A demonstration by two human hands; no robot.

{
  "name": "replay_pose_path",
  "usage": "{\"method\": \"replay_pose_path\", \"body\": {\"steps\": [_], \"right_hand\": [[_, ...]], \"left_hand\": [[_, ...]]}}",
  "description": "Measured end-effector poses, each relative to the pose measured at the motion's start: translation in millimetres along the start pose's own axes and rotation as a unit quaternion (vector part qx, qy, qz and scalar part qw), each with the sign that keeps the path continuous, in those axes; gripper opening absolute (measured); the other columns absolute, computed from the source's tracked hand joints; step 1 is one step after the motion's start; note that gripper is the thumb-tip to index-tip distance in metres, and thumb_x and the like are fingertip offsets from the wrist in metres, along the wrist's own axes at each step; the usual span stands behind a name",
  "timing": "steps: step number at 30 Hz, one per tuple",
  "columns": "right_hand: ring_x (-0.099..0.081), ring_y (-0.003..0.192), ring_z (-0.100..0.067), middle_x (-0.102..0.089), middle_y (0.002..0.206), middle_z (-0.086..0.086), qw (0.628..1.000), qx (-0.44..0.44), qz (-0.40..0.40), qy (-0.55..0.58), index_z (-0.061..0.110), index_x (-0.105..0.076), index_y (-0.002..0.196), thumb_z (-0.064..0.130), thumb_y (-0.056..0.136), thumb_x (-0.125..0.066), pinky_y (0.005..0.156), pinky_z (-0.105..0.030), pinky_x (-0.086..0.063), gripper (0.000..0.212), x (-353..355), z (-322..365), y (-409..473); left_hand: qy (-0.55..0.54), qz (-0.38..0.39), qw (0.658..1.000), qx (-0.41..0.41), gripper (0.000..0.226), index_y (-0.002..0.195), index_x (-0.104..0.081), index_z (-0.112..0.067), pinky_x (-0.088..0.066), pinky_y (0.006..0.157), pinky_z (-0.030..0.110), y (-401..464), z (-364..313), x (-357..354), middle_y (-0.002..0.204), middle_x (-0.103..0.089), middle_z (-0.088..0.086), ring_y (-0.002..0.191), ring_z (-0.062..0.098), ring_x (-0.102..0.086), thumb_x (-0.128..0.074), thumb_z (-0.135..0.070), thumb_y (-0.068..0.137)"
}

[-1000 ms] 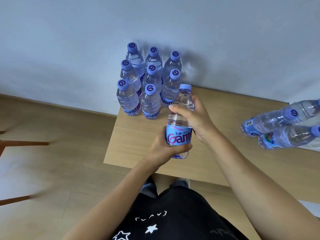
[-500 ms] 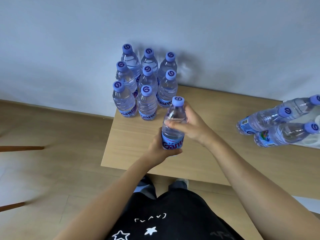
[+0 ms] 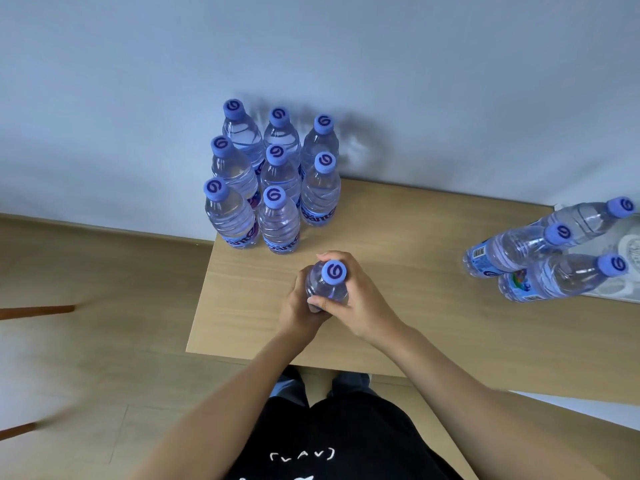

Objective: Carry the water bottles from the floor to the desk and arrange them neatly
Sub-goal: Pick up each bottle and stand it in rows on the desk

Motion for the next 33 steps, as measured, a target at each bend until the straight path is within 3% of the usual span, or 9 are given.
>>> {"method": "replay_pose_path", "body": {"steps": [3, 5, 7, 13, 15, 17, 19, 27, 33], "right_hand": [[-0.049, 0.126, -0.018, -0.052, 0.132, -0.006, 1.0, 0.013, -0.002, -0.009, 0.008, -0.048, 0.129, 0.013, 0.08, -0.081, 0.107, -0.023, -0.037, 0.06, 0.0, -0.8, 3.3], [-0.047, 0.128, -0.018, -0.05, 0.134, -0.006, 1.0, 0.021, 0.005, -0.019, 0.007, -0.046, 0.131, 0.014, 0.082, -0.079, 0.109, -0.024, -0.036, 0.06, 1.1, -1.4, 9.3], [-0.046, 0.13, -0.02, -0.048, 0.137, -0.007, 0.999, 0.027, 0.014, -0.026, 0.005, -0.044, 0.133, 0.015, 0.083, -0.078, 0.111, -0.026, -0.035, 0.062, 3.2, -2.2, 17.8], [-0.037, 0.127, -0.019, -0.045, 0.133, -0.016, 0.995, 0.062, -0.011, -0.082, -0.003, -0.046, 0.13, 0.015, 0.08, -0.081, 0.111, -0.018, -0.024, 0.063, 13.1, -2.5, 49.1], [-0.032, 0.121, -0.016, -0.047, 0.128, -0.017, 0.988, 0.084, -0.024, -0.127, -0.003, -0.05, 0.127, 0.018, 0.078, -0.082, 0.105, -0.016, -0.02, 0.062, 16.2, -0.6, 59.1], [-0.031, 0.12, -0.016, -0.048, 0.126, -0.018, 0.984, 0.093, -0.031, -0.149, -0.004, -0.051, 0.126, 0.022, 0.078, -0.083, 0.102, -0.02, -0.02, 0.063, 18.1, 0.4, 67.6], [-0.031, 0.12, -0.017, -0.049, 0.126, -0.018, 0.983, 0.097, -0.033, -0.153, -0.004, -0.051, 0.126, 0.022, 0.077, -0.083, 0.101, -0.022, -0.02, 0.064, 19.6, 1.9, 74.3], [-0.03, 0.127, -0.026, -0.044, 0.131, -0.02, 0.985, 0.078, -0.008, -0.152, -0.003, -0.047, 0.131, 0.024, 0.081, -0.081, 0.109, -0.029, -0.023, 0.067, 21.4, 0.1, 96.5], [-0.035, 0.126, -0.033, -0.043, 0.131, -0.02, 0.985, 0.081, -0.005, -0.15, -0.002, -0.046, 0.132, 0.026, 0.081, -0.081, 0.11, -0.038, -0.03, 0.068, 21.5, -3.0, 97.3]], "left_hand": [[0.026, -0.018, 0.999, -0.018, 0.068, 0.117, -0.043, -0.063, -0.052, 0.088, 0.03, 3.1, -3.2, 0.1, 0.113, -0.055, -0.03, 0.11, 0.011, -0.057, -0.073, -0.034, 0.063], [0.055, -0.031, 0.998, -0.026, 0.067, 0.118, -0.044, -0.061, -0.044, 0.084, 0.009, 8.3, -5.8, 0.3, 0.114, -0.049, -0.032, 0.11, -0.004, -0.051, -0.071, -0.036, 0.063], [0.069, -0.038, 0.997, -0.025, 0.066, 0.123, -0.049, -0.047, -0.04, 0.079, 0.002, 15.5, -7.8, 0.0, 0.114, -0.047, -0.025, 0.106, -0.016, -0.048, -0.072, -0.034, 0.062], [0.097, -0.101, 0.989, -0.043, 0.063, 0.127, -0.056, -0.009, -0.037, 0.077, 0.002, 39.9, -18.7, 0.0, 0.12, -0.057, 0.006, 0.099, -0.018, -0.045, -0.078, -0.003, 0.069], [0.091, -0.132, 0.987, -0.006, 0.059, 0.124, -0.057, -0.008, -0.039, 0.073, 0.009, 43.9, -21.3, -0.5, 0.116, -0.059, 0.007, 0.097, -0.002, -0.053, -0.078, -0.005, 0.069], [0.076, -0.178, 0.98, 0.039, 0.054, 0.12, -0.058, -0.006, -0.044, 0.075, 0.028, 45.7, -19.6, -1.2, 0.113, -0.06, 0.008, 0.097, 0.022, -0.059, -0.078, -0.005, 0.07], [0.059, -0.21, 0.973, 0.077, 0.046, 0.113, -0.057, -0.002, -0.048, 0.079, 0.038, 47.7, -17.7, -2.9, 0.11, -0.06, 0.011, 0.099, 0.031, -0.059, -0.076, -0.002, 0.071], [-0.046, -0.311, 0.941, 0.128, 0.036, 0.111, -0.056, -0.006, -0.054, 0.087, 0.035, 60.9, -21.2, -10.7, 0.11, -0.06, 0.015, 0.101, 0.025, -0.061, -0.068, 0.005, 0.079], [-0.05, -0.31, 0.939, 0.138, 0.04, 0.117, -0.055, -0.002, -0.054, 0.091, 0.034, 61.3, -20.7, -13.2, 0.115, -0.057, 0.017, 0.103, 0.023, -0.06, -0.066, 0.008, 0.08]]}}
Point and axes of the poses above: each hand's wrist, its own y-axis towards the middle knuckle, its own x-axis out of the back of the hand, z = x × y, the point moved 5 cm from there along y, towards the middle knuckle
